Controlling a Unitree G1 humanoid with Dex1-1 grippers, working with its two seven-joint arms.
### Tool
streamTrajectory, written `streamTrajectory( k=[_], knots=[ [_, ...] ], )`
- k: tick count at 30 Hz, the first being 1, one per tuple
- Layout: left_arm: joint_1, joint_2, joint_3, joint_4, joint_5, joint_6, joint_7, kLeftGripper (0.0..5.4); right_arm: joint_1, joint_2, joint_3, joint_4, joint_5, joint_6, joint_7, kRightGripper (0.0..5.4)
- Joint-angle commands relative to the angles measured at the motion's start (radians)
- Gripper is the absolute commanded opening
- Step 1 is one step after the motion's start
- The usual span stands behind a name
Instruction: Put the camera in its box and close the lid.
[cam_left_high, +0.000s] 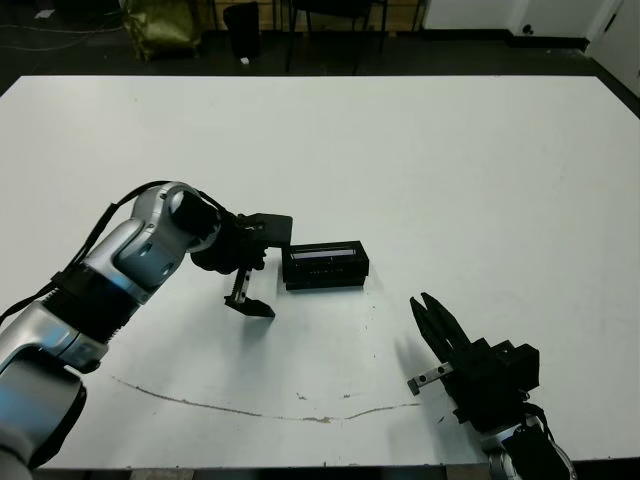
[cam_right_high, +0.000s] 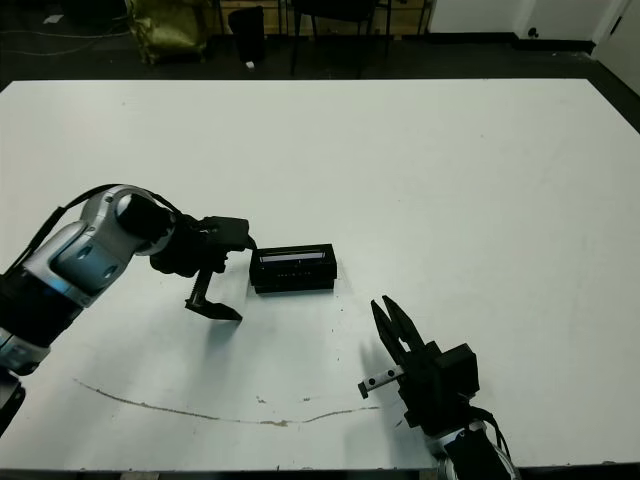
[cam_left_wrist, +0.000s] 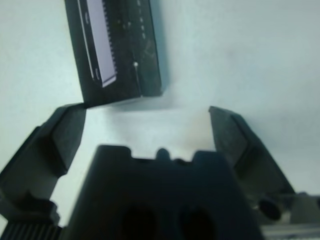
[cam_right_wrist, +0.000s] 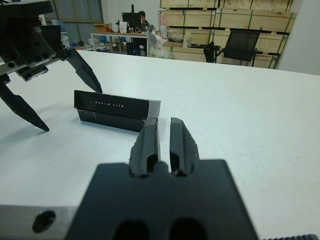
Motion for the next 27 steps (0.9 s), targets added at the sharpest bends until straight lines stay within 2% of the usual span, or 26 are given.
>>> streamTrajectory(
  k=[1,11,15,19,22,27],
  knots=[
    [0.069,0.014,-0.038,-0.023,-0.017,0.001,-0.056,5.37,0.031,-0.007,-0.002,0.007,-0.002,0.012,0.001,0.0],
    [0.071,0.014,-0.033,-0.035,0.003,0.032,-0.016,5.37,0.035,-0.009,-0.005,-0.01,-0.009,0.024,-0.003,0.0],
    [0.071,0.042,-0.039,-0.021,0.024,-0.015,-0.014,5.37,0.034,-0.006,-0.005,-0.003,-0.009,0.014,-0.003,0.0],
    [0.08,0.081,-0.036,-0.008,0.039,0.013,-0.014,5.37,0.036,-0.009,-0.006,-0.009,-0.008,0.026,-0.003,0.0],
    [0.091,0.121,-0.042,-0.016,0.066,-0.021,-0.004,5.37,0.037,-0.012,-0.008,-0.009,-0.007,0.026,0.0,0.0],
    [0.12,0.165,-0.032,-0.034,0.075,-0.026,0.0,5.37,0.031,-0.007,-0.009,0.014,-0.002,-0.003,0.006,0.0]
  ],
)
